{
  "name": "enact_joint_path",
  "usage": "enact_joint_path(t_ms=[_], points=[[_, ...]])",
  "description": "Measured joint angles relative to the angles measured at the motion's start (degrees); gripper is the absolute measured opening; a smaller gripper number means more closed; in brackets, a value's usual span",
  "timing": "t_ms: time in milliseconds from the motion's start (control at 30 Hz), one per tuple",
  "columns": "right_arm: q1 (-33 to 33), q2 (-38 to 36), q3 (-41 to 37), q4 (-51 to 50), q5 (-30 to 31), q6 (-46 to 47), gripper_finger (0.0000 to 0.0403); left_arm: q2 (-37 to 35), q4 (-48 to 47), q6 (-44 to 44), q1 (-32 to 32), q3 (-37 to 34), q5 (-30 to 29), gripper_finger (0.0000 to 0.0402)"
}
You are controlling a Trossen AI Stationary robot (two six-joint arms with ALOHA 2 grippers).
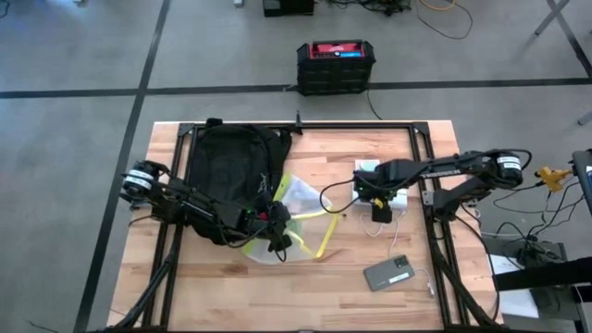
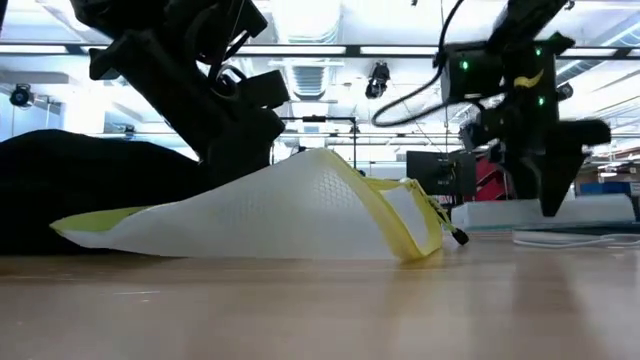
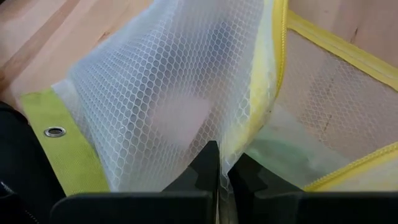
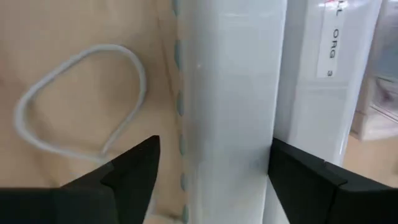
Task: Unpack backpack
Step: Remove the white pill organizer from the white zip bag, then remove the violet chocolate bar from the white zip bag
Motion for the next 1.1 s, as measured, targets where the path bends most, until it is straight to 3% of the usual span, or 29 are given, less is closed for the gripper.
enact_joint_path(t_ms=[133, 300, 533, 667, 733, 967, 1100], points=[[0.7, -1.0, 1.1, 1.6, -0.8, 0.7, 0.0292, 0.0, 0.1, 0.0, 0.0, 0.0, 0.0, 0.0], [0.9, -1.0, -1.1, 13.1, -14.2, 1.6, 0.0292, 0.0, 0.2, -0.1, 0.0, 0.0, 0.0, 0.0], [-0.4, -4.7, -1.7, 17.6, -17.9, 6.2, 0.0264, 0.0, 0.0, -0.1, -0.4, 0.0, 0.4, 0.0], [-0.4, -8.3, -1.4, 11.8, -9.8, 7.1, 0.0247, 0.0, 0.0, 0.3, -0.4, 0.0, 0.4, 0.0], [0.5, -9.5, -1.4, 12.2, -9.4, 8.7, 0.0239, 0.0, 0.2, 0.3, -0.4, 0.0, 0.3, 0.0], [13.9, -8.7, -1.3, 33.6, -10.3, 9.2, 0.0215, -0.9, 1.9, 0.5, 0.0, 0.1, -1.7, 0.0], [21.8, -4.0, -1.3, 46.0, -5.2, 9.8, 0.0207, -1.7, 2.0, 1.3, 0.0, 1.3, -3.4, 0.0]])
